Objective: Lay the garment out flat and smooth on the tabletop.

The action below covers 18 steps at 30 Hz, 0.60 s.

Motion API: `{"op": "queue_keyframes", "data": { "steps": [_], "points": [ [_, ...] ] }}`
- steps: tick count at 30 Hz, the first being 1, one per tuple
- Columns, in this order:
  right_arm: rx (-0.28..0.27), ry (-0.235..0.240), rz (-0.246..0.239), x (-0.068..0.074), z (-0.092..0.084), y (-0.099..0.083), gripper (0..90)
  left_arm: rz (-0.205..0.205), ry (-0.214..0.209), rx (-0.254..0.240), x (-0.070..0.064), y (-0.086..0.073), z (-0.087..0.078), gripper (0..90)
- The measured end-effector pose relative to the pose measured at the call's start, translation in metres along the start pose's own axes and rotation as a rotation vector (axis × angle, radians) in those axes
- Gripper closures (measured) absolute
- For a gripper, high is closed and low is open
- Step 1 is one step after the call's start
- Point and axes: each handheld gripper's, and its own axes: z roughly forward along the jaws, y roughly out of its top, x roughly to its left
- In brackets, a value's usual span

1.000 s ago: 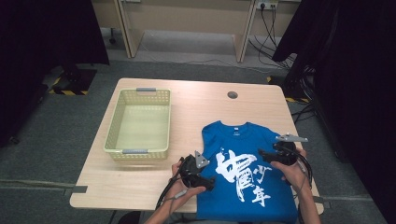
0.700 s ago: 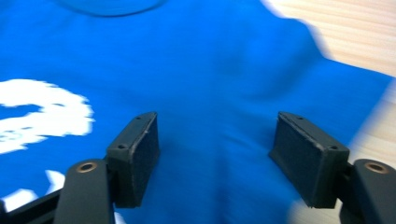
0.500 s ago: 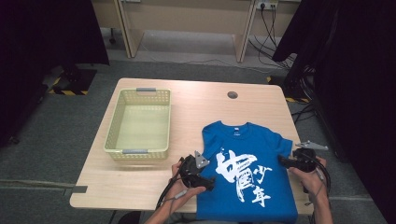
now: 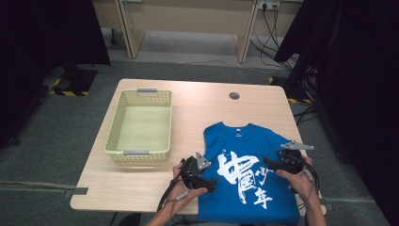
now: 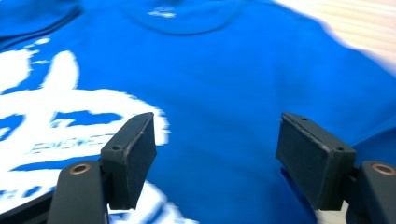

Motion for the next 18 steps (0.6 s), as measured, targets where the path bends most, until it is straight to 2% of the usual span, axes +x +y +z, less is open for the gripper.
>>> {"op": "queue_keyframes", "data": {
  "steps": [4, 6, 10, 13, 15, 16, 18],
  "points": [
    [0.023, 0.038, -0.052, 0.017, 0.005, 0.0, 27.2, 0.002, 0.024, -0.033, 0.007, 0.005, 0.0, 11.8],
    [0.027, 0.042, -0.056, 0.02, 0.006, 0.0, 26.7, -0.006, 0.032, -0.056, 0.009, 0.011, 0.0, 13.7],
    [0.033, 0.047, -0.066, 0.022, 0.004, -0.002, 26.2, 0.009, 0.031, -0.085, 0.008, 0.028, 0.011, 21.0],
    [0.033, 0.047, -0.056, 0.023, 0.003, -0.003, 25.6, 0.021, 0.042, -0.061, 0.009, 0.036, 0.028, 34.3],
    [0.038, 0.051, -0.066, 0.024, 0.004, -0.005, 25.6, 0.031, 0.058, -0.055, 0.01, 0.038, 0.037, 44.1],
    [0.043, 0.055, -0.065, 0.025, 0.005, -0.005, 25.6, 0.015, 0.059, -0.059, 0.011, 0.04, 0.038, 48.0],
    [0.05, 0.059, -0.069, 0.026, 0.007, -0.006, 25.6, 0.019, 0.083, -0.06, 0.015, 0.042, 0.039, 59.2]
  ]
}}
